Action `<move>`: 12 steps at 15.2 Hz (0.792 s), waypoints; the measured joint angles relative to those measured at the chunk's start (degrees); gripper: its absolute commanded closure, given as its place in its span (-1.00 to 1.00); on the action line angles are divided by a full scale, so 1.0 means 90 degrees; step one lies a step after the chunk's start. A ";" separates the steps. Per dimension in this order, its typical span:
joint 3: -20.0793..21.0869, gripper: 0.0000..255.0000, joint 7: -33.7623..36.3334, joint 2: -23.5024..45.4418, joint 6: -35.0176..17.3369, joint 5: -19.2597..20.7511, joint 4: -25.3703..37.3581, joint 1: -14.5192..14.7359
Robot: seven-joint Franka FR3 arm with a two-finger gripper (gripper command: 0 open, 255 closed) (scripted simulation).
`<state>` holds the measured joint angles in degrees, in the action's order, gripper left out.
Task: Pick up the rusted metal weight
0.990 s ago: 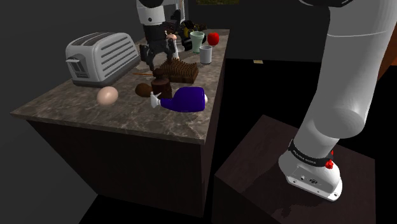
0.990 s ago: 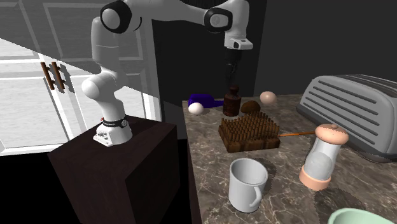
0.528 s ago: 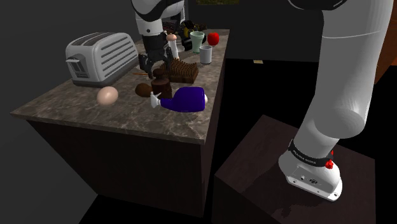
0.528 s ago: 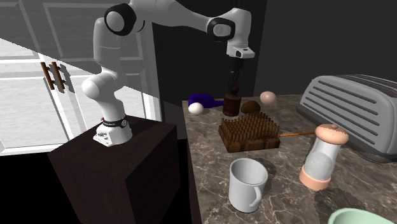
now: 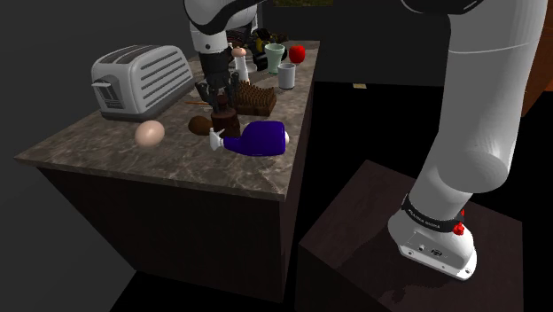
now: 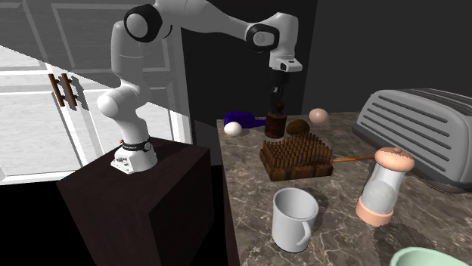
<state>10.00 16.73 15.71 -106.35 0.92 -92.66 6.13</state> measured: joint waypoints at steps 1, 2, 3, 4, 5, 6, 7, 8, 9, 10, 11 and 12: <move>0.0000 1.00 0.0001 -0.0001 -0.0001 0.0000 -0.0002 0.0000; 0.0000 1.00 0.0001 -0.0001 -0.0002 0.0001 -0.0002 0.0000; 0.0000 1.00 0.0003 -0.0002 -0.0004 0.0001 -0.0003 0.0000; 0.0000 1.00 0.0004 -0.0001 0.0005 0.0001 0.0001 0.0002; 0.0001 1.00 0.0002 -0.0004 0.0047 -0.0002 0.0032 0.0002; 0.0005 1.00 0.0007 -0.0015 0.0110 -0.0004 0.0080 0.0006; 0.0007 1.00 0.0007 -0.0027 0.0172 -0.0007 0.0130 0.0007; 0.0009 1.00 0.0010 -0.0040 0.0250 -0.0009 0.0194 0.0009; 0.0008 1.00 0.0007 -0.0035 0.0332 -0.0009 0.0282 0.0008; 0.0006 1.00 -0.0002 -0.0040 0.0407 -0.0011 0.0351 0.0003; 0.0006 1.00 -0.0005 -0.0060 0.0491 -0.0015 0.0414 0.0001; 0.0007 1.00 -0.0003 -0.0055 0.0578 -0.0013 0.0508 0.0003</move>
<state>10.06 16.71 15.22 -101.14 0.80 -88.09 6.16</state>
